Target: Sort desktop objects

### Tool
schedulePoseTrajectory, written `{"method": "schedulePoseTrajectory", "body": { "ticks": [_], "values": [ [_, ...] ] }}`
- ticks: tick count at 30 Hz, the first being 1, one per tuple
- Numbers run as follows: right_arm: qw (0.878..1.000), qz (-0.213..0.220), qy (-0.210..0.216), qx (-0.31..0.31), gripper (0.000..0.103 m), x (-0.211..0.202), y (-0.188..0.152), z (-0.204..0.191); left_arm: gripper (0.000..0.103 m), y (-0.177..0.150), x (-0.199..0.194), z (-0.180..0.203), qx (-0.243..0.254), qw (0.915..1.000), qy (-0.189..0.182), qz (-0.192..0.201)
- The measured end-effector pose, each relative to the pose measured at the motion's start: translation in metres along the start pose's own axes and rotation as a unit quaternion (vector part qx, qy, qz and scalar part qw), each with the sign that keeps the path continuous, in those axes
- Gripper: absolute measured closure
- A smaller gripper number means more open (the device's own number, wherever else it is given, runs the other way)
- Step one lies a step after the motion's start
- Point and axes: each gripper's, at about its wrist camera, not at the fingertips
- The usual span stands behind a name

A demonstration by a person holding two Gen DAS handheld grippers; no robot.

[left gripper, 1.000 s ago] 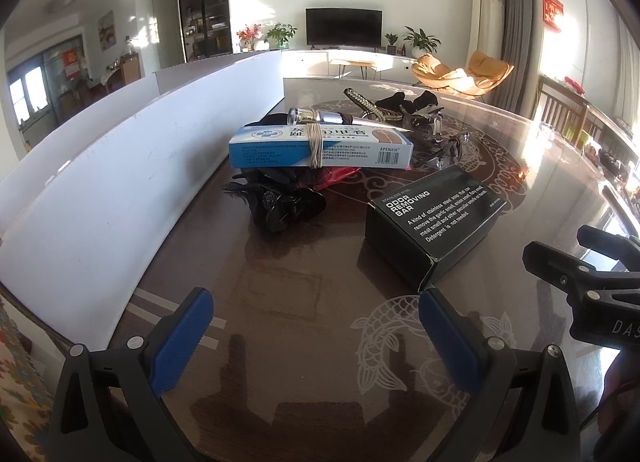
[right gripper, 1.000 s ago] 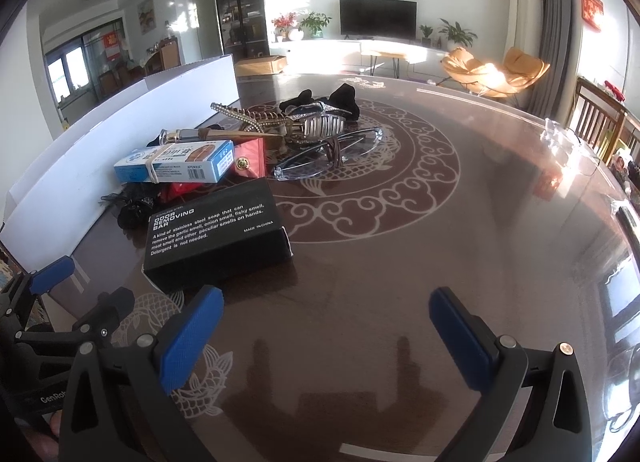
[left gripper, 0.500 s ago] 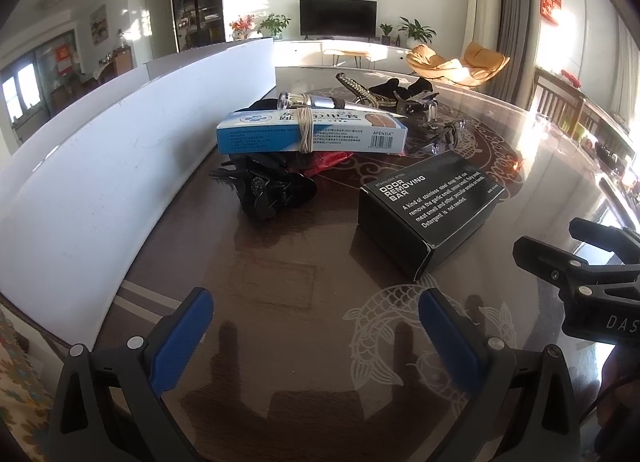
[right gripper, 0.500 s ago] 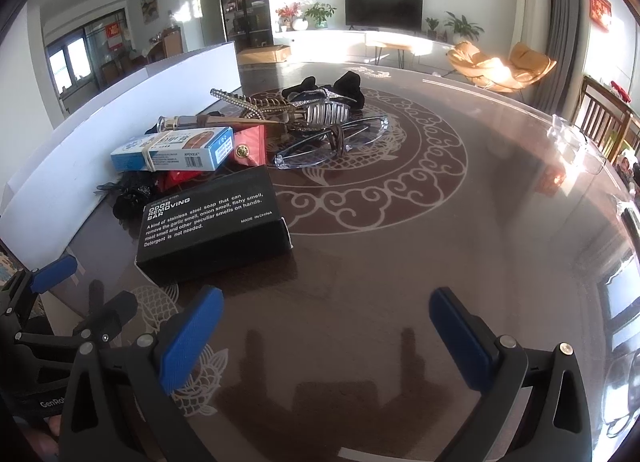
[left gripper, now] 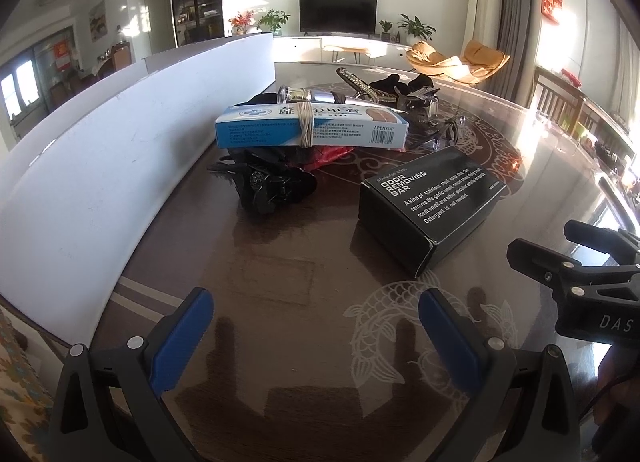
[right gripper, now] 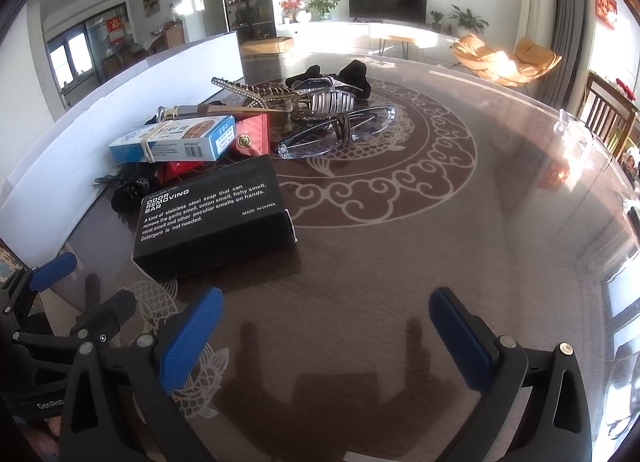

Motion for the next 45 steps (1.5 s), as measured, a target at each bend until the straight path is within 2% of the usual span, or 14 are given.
{"method": "schedulePoseTrajectory", "body": {
  "ticks": [45],
  "values": [
    [1.0, -0.005, -0.005, 0.007, 0.0, 0.011, 0.001, 0.0, 0.0, 0.001, 0.003, 0.006, 0.01, 0.9999, -0.01, -0.003]
  ]
}}
Point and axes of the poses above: each gripper's, at about its wrist camera, not at the fingertips, and x roughly the way its jaws point, z to its right, y to its top, and after that the axes turned 1 degree about x, right-handed
